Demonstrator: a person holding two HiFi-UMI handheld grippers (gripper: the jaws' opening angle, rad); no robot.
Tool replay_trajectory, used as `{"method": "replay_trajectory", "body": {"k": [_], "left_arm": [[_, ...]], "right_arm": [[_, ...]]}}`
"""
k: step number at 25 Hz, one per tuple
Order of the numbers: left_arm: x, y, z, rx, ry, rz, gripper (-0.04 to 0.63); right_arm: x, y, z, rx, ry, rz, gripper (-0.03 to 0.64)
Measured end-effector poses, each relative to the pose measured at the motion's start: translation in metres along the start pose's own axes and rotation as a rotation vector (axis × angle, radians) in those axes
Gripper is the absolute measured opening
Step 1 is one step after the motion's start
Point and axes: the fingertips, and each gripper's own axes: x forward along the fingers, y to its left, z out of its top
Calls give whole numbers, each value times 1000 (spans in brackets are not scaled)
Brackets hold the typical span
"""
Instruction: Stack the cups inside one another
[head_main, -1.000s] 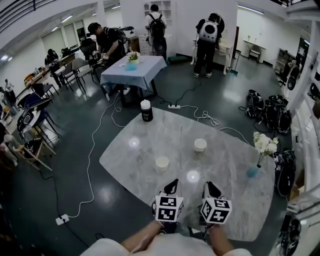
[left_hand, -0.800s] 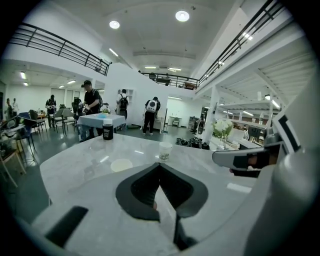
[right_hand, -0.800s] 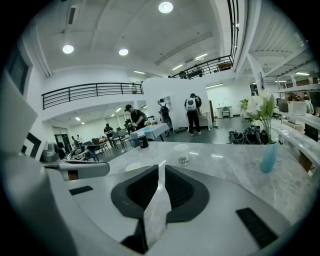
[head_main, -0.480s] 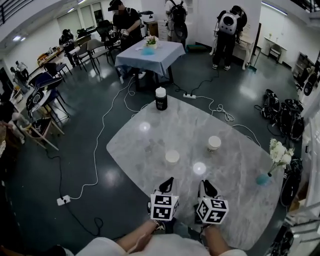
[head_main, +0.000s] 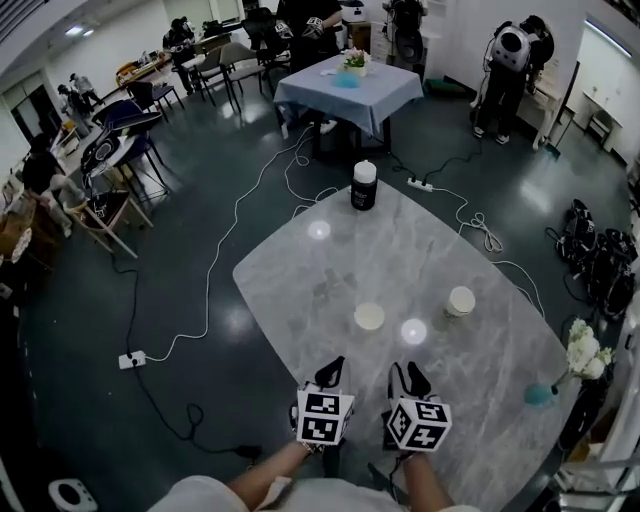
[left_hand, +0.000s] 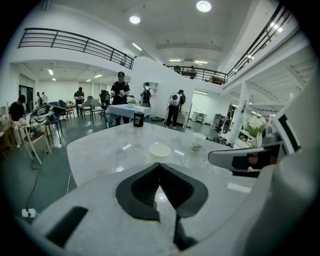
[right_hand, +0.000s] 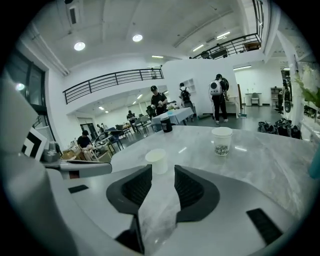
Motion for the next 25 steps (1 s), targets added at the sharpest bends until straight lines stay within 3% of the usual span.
{"method": "replay_trajectory", "body": {"k": [12, 25], "left_arm": [[25, 37, -15, -66, 37, 94, -5], [46, 66, -40, -130, 96, 156, -3]], "right_arm": [[65, 4, -9, -27, 78, 89, 150], [121, 19, -19, -143, 151, 174, 198]]}}
